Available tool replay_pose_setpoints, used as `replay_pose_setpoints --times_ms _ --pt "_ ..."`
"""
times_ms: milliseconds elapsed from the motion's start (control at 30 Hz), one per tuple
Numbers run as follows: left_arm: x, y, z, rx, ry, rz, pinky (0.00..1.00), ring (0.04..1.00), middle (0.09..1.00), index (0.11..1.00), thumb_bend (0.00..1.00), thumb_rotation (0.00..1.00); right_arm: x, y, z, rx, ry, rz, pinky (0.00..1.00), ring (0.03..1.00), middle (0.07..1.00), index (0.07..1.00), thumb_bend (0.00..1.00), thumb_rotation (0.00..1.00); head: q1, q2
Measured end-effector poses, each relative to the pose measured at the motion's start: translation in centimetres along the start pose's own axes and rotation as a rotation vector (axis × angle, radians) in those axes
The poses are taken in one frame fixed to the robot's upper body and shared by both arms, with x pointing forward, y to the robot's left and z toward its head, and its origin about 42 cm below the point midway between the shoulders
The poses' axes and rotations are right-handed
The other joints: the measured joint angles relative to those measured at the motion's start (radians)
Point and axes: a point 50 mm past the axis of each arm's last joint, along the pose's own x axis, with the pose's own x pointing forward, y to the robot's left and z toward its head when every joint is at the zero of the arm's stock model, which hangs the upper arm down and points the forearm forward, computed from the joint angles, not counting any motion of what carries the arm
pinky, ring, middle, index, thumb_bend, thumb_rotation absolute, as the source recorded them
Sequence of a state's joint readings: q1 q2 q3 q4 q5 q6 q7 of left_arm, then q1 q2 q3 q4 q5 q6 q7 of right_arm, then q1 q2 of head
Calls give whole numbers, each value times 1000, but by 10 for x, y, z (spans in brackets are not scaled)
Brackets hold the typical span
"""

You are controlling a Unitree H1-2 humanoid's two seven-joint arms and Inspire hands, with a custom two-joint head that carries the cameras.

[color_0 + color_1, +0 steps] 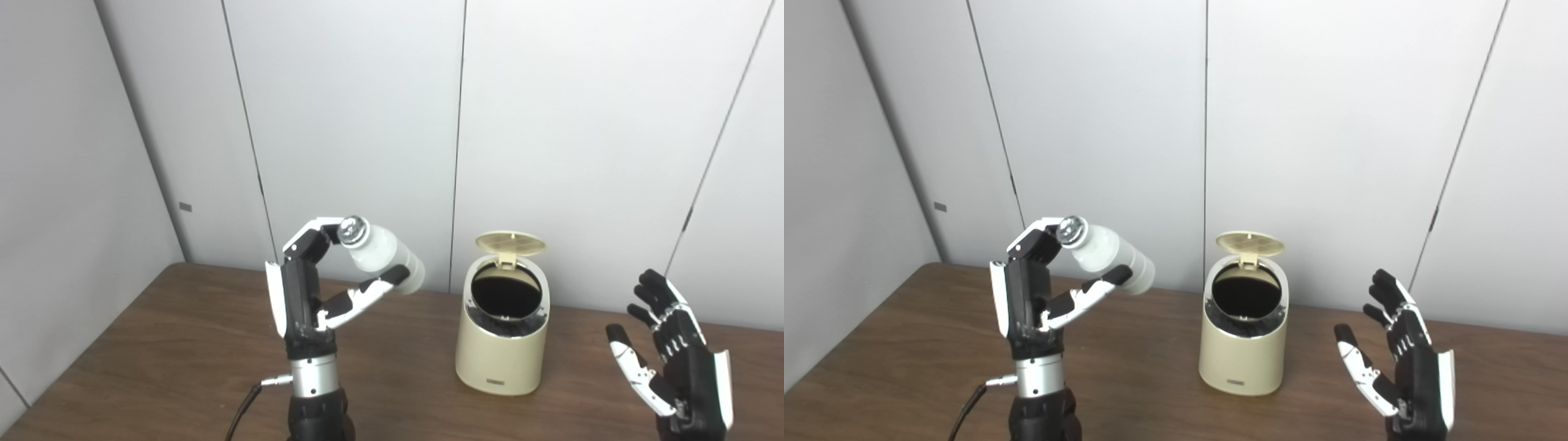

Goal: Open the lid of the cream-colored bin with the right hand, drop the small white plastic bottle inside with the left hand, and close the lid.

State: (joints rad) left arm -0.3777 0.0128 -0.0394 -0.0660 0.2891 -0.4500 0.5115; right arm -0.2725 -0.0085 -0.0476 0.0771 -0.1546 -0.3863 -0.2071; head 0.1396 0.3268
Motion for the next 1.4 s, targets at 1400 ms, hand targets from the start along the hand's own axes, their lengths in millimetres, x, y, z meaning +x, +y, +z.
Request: replay_pose_setpoints --times_ms 1400 --pt "-28 -82 -78 289 -55 -224 1000 819 461 508 523 0 -5 4 10 36 -58 -35 767 836 845 841 262 452 -84 -5"
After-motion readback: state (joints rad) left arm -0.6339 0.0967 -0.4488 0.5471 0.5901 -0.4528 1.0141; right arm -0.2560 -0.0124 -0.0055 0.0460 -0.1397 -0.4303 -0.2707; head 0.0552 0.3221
